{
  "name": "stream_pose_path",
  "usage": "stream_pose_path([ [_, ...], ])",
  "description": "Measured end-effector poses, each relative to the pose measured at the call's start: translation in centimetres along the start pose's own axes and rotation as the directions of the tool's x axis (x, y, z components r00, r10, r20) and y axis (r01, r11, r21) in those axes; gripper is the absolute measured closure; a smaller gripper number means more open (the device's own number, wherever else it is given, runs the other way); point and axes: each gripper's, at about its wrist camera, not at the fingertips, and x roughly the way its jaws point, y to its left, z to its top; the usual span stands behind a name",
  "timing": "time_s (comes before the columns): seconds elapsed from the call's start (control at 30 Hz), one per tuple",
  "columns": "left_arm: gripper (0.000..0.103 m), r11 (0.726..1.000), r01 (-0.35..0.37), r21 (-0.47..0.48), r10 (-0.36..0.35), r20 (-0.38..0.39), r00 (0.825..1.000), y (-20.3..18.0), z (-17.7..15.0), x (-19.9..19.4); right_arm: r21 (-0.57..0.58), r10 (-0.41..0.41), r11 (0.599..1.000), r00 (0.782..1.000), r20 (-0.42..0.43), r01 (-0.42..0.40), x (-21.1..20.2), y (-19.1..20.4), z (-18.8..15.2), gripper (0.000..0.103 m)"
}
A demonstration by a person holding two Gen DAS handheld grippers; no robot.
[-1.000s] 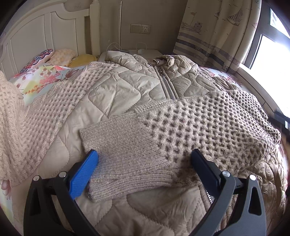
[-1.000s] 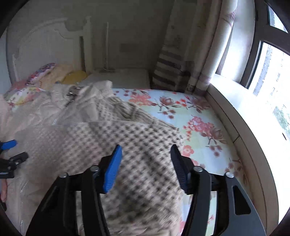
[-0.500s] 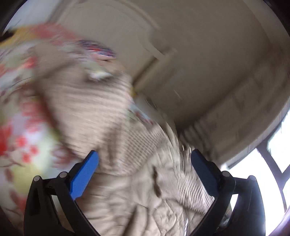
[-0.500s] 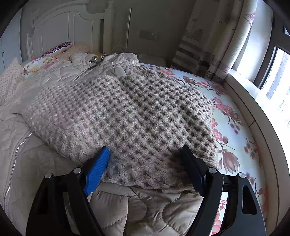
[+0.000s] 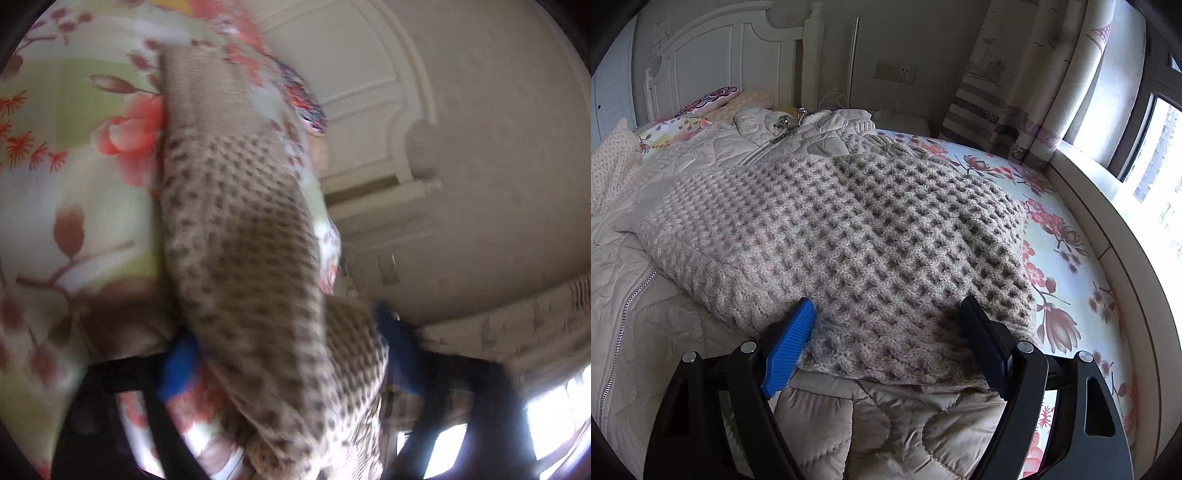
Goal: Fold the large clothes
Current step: 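Grasp the other knitted sleeve with the left tool and fold it across the body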
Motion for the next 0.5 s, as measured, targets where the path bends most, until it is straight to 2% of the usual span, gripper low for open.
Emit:
stream_pose_path([
  [0.03, 0.086, 0.999, -0.003, -0.039, 0.003, -0.01, 1.0, 0.4, 0.5, 0.0, 0.002, 0.001, 1.0, 1.0, 0.001, -0.001, -0.4, 0.1, -0.2, 0.025],
  [0.1, 0.089, 0.997, 0.026, -0.078, -0.021, 0.066, 0.998, 0.6, 0.3, -1.8, 0.005, 0.006, 1.0, 1.0, 0.003, -0.007, -0.1, 0.1, 0.0, 0.025],
  [0.13, 0.091, 0.999, 0.024, -0.048, -0.018, 0.134, 0.991, -0.2, -0.2, -3.3, 0.006, 0.01, 1.0, 1.0, 0.005, -0.01, -0.6, 0.3, -0.3, 0.025],
  [0.2, 0.092, 0.996, -0.03, 0.087, 0.007, 0.256, 0.967, -2.7, -1.6, -6.4, 0.008, 0.016, 1.0, 1.0, 0.007, -0.016, -0.8, 0.0, -0.4, 0.025],
  [0.27, 0.091, 0.965, -0.118, 0.233, 0.027, 0.362, 0.932, -5.7, -3.8, -8.8, 0.009, 0.02, 1.0, 1.0, 0.008, -0.02, -0.7, -0.1, -0.4, 0.024],
  [0.3, 0.091, 0.922, -0.205, 0.328, 0.046, 0.434, 0.9, -7.7, -5.6, -9.8, 0.009, 0.02, 1.0, 1.0, 0.008, -0.02, -0.6, -0.1, -0.3, 0.024],
  [0.37, 0.091, 0.836, -0.317, 0.449, 0.044, 0.519, 0.854, -10.4, -8.2, -10.7, 0.008, 0.02, 1.0, 1.0, 0.008, -0.02, -0.6, -0.1, -0.4, 0.024],
  [0.43, 0.09, 0.729, -0.412, 0.547, 0.034, 0.572, 0.82, -13.1, -10.7, -10.3, 0.009, 0.02, 1.0, 1.0, 0.008, -0.02, -0.6, -0.1, -0.4, 0.024],
  [0.47, 0.09, 0.661, -0.468, 0.586, 0.045, 0.592, 0.804, -14.7, -11.8, -9.4, 0.01, 0.02, 1.0, 1.0, 0.008, -0.02, -0.6, -0.1, -0.4, 0.024],
  [0.5, 0.09, 0.608, -0.503, 0.615, 0.049, 0.604, 0.796, -16.1, -12.7, -8.3, 0.009, 0.019, 1.0, 1.0, 0.008, -0.019, -0.6, -0.1, -0.4, 0.024],
])
